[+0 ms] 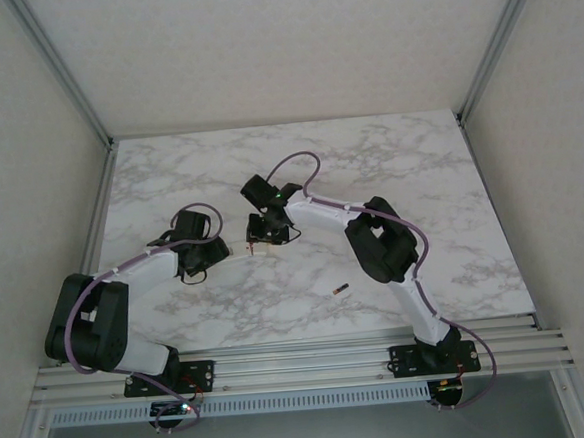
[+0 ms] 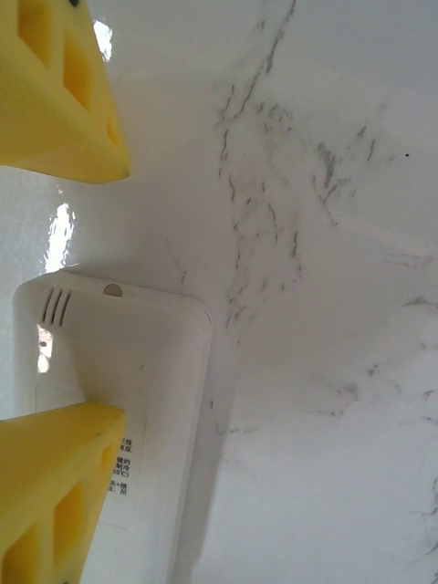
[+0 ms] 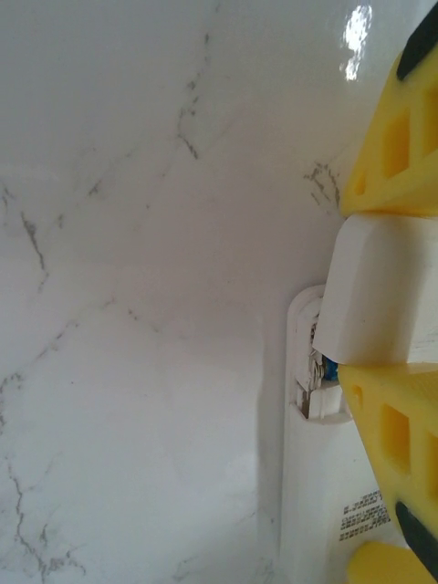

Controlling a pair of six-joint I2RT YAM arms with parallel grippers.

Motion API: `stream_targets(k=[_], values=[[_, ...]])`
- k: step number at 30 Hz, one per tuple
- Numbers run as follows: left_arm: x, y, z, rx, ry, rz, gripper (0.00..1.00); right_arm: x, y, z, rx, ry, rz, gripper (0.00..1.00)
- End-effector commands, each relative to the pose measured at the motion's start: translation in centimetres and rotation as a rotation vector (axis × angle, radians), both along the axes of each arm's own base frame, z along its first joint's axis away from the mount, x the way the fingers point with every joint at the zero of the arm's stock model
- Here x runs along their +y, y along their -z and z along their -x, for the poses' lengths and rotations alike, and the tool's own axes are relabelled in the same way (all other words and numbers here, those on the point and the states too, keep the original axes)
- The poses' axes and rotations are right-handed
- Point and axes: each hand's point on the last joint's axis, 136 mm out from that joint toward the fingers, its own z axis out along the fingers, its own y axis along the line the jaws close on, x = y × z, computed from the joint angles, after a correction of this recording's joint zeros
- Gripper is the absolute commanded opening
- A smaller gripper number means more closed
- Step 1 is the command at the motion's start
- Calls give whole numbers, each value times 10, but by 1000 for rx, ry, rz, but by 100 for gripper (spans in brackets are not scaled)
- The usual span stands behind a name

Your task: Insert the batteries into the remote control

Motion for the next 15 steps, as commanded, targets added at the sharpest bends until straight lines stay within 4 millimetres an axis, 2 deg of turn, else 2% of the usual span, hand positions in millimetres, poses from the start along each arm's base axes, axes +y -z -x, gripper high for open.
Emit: stream_targets(k=[1,9,15], values=[[1,3,0,7,8,-23,64,2,3,-3,-18,-56,32,39],[1,4,0,8,11,-24,64,11,-1,-7,-38,-93,5,40],[1,4,0,10,10,-29,64,6,-12,-15,-114,-127,41,40]])
